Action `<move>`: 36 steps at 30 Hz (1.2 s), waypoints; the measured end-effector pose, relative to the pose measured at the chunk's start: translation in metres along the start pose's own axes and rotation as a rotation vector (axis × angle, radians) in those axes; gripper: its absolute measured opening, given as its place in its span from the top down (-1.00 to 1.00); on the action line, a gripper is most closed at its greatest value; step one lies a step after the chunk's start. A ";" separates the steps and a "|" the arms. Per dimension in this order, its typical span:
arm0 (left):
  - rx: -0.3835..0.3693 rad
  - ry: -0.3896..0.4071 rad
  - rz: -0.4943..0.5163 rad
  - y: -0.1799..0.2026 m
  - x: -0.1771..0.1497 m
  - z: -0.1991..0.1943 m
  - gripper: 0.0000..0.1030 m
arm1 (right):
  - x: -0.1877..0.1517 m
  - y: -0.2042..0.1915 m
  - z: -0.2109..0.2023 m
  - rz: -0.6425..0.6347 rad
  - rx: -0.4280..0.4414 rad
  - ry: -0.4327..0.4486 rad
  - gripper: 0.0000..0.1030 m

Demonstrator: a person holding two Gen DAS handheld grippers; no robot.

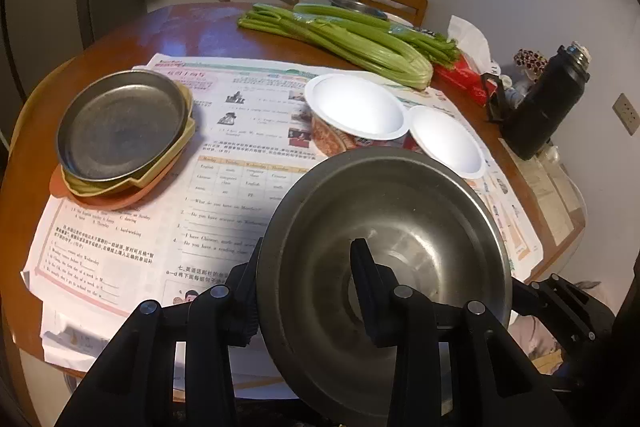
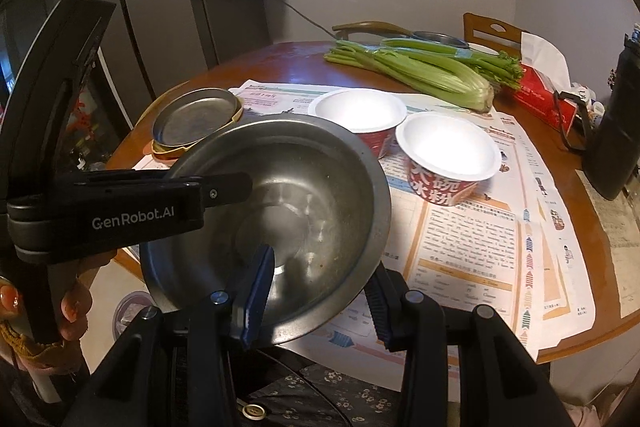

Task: Organize plates and bowls
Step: 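Lift the steel bowl with the left tool and set it on the paper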

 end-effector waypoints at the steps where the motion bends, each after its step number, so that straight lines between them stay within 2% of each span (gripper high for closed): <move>1: 0.001 -0.002 0.001 0.000 0.000 0.001 0.23 | 0.000 0.000 0.001 -0.001 0.001 0.002 0.13; 19: 0.042 -0.037 -0.013 -0.012 0.002 0.032 0.23 | -0.001 0.002 0.033 0.026 0.028 -0.049 0.13; 36: 0.073 -0.035 -0.016 -0.017 0.004 0.042 0.23 | 0.001 0.006 0.049 0.046 0.035 -0.064 0.13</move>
Point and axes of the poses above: each gripper's, at about its wrist camera, not at the fingertips, and z roughly the way its jaws point, y to its right, x to its top, the point moved 4 cm from there along z, roughly the way its jaws point, and after that the axes turned 13 degrees about -z, right-handed, at the moved point
